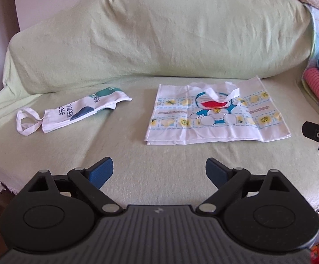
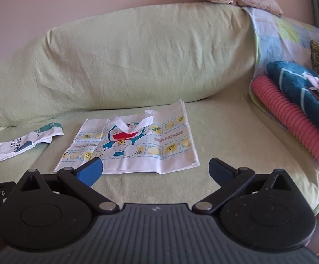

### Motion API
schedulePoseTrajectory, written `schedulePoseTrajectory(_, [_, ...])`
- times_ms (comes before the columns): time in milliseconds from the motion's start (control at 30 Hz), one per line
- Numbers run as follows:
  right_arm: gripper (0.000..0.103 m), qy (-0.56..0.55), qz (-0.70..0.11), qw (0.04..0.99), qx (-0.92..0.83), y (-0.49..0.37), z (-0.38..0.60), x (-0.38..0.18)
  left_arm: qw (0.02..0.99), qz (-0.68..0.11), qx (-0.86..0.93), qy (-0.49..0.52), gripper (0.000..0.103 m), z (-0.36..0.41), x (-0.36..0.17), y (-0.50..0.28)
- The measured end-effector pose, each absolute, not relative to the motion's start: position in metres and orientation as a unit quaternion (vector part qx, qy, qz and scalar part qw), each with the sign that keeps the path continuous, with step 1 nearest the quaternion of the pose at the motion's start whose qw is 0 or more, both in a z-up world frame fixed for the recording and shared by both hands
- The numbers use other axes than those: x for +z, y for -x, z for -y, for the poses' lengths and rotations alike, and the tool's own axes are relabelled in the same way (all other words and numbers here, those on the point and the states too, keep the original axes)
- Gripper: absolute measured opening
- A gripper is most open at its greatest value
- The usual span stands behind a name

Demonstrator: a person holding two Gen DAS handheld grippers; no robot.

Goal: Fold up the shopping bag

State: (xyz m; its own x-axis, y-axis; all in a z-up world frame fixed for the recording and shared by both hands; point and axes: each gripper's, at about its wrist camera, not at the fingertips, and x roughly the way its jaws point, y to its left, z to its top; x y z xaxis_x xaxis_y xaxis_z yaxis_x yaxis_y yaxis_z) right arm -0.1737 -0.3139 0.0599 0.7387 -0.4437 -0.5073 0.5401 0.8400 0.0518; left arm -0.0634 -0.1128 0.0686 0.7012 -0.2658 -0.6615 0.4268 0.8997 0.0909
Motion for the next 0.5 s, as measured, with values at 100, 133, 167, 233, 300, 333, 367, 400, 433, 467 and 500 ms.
schedulePoseTrajectory(100, [0.102, -0.088, -0.257, 0.926, -0.262, 0.159, 0.315, 0.055, 0.912, -0.348, -0.183, -0.114, 0.093, 0.112, 0.060, 0.053])
schedulePoseTrajectory(133, [0.102, -0.084, -0.261, 0.926, -0.261, 0.154, 0.316, 0.053, 0.912, -0.350, -0.184, -0.111, 0.094, 0.112, 0.057, 0.050])
schedulePoseTrajectory(167, [0.102, -0.081, -0.265, 0.925, -0.260, 0.148, 0.317, 0.052, 0.912, -0.351, -0.184, -0.107, 0.095, 0.111, 0.054, 0.047])
schedulePoseTrajectory(233, [0.102, -0.074, -0.273, 0.924, -0.257, 0.138, 0.318, 0.049, 0.910, -0.355, -0.188, -0.098, 0.096, 0.109, 0.048, 0.038])
schedulePoseTrajectory(300, [0.102, -0.067, -0.275, 0.923, -0.259, 0.135, 0.310, 0.048, 0.908, -0.360, -0.195, -0.092, 0.096, 0.107, 0.043, 0.028])
schedulePoseTrajectory(333, [0.102, -0.068, -0.273, 0.922, -0.267, 0.130, 0.308, 0.050, 0.906, -0.363, -0.200, -0.091, 0.096, 0.105, 0.041, 0.023])
schedulePoseTrajectory(367, [0.102, -0.073, -0.269, 0.920, -0.276, 0.127, 0.306, 0.051, 0.905, -0.362, -0.204, -0.092, 0.096, 0.103, 0.039, 0.018])
schedulePoseTrajectory(400, [0.102, -0.078, -0.263, 0.919, -0.283, 0.126, 0.305, 0.051, 0.905, -0.360, -0.207, -0.095, 0.096, 0.102, 0.038, 0.013])
schedulePoseTrajectory(433, [0.102, -0.082, -0.261, 0.918, -0.287, 0.124, 0.303, 0.051, 0.904, -0.359, -0.209, -0.099, 0.096, 0.100, 0.037, 0.008])
schedulePoseTrajectory(467, [0.102, -0.082, -0.262, 0.917, -0.288, 0.123, 0.301, 0.051, 0.904, -0.356, -0.212, -0.103, 0.096, 0.099, 0.035, 0.004])
schedulePoseTrajectory(500, [0.102, -0.082, -0.263, 0.917, -0.289, 0.122, 0.298, 0.050, 0.904, -0.355, -0.214, -0.106, 0.096, 0.098, 0.034, -0.001])
